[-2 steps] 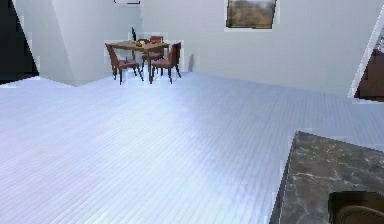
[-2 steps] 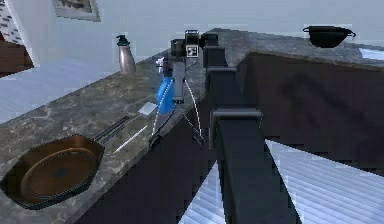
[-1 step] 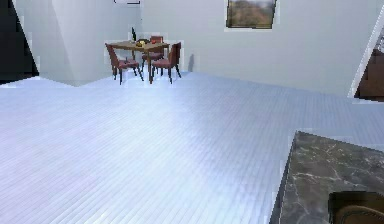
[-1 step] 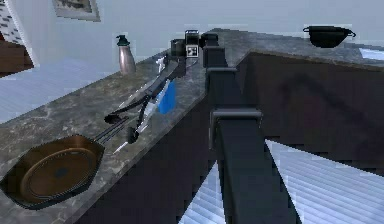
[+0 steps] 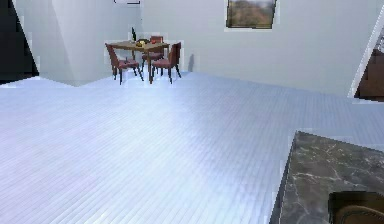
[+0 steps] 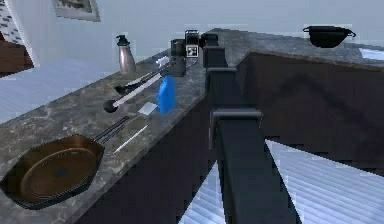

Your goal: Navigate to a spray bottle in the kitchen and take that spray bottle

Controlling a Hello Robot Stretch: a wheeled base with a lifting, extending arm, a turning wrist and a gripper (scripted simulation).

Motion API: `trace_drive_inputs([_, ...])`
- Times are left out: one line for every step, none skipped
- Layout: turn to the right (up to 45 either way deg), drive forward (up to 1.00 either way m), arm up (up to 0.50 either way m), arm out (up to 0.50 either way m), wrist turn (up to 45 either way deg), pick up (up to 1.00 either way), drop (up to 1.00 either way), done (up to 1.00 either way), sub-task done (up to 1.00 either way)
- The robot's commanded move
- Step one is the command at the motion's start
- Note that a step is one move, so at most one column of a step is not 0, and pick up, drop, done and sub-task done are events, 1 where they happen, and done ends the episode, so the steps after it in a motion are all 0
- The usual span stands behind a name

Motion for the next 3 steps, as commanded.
trace_drive_inputs([0.0, 0.00, 0.00, 0.00, 45.0, 0.00, 0.00, 0.00, 0.00])
trace_drive_inputs([0.0, 0.00, 0.00, 0.00, 18.0, 0.00, 0.00, 0.00, 0.00])
trace_drive_inputs([0.0, 0.00, 0.00, 0.00, 0.0, 1.00, 0.00, 0.00, 0.00])
